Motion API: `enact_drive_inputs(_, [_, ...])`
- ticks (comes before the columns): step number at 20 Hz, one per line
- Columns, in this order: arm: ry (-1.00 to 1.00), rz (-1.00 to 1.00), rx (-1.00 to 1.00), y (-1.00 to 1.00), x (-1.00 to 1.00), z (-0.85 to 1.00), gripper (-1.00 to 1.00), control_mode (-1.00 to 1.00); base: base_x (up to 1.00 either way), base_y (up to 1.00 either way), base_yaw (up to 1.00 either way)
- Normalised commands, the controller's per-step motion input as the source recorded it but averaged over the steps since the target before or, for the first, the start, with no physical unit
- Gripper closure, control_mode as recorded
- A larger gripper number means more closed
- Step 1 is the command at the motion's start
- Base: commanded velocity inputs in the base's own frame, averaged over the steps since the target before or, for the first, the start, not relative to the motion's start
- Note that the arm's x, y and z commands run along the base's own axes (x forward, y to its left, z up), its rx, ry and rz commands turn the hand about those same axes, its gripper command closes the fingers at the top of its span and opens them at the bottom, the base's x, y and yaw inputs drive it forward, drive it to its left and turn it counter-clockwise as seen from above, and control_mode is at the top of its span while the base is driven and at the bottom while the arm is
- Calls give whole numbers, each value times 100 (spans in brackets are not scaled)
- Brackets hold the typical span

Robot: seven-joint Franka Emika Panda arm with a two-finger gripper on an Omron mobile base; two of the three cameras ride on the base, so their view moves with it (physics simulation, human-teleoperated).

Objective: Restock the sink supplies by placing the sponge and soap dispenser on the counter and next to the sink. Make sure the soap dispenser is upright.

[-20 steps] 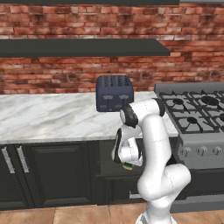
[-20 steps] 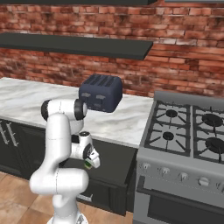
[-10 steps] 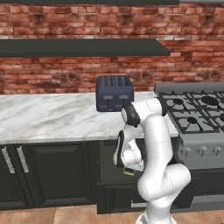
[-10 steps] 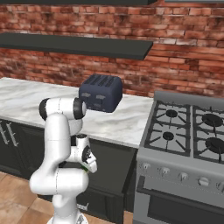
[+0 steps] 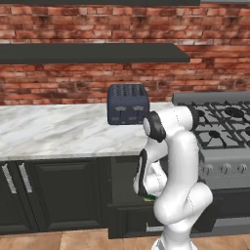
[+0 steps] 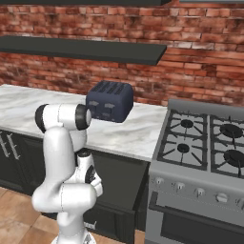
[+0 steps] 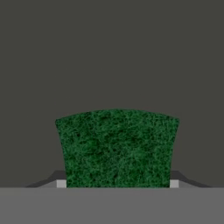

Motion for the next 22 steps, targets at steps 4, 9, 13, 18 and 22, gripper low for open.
enact_drive_inputs(4, [-14,0,3,-14,-1,100,100,-100,0,0,0])
enact_drive_inputs(9, [-2,-3,1,-19,-8,100,100,-100,0,0,0])
enact_drive_inputs(13, [0,-8,0,-21,-10,100,100,-100,0,0,0])
enact_drive_inputs(18, [0,-10,0,-20,-28,100,100,-100,0,0,0])
enact_drive_inputs(22, [1,-11,0,-27,-41,100,100,-100,0,0,0])
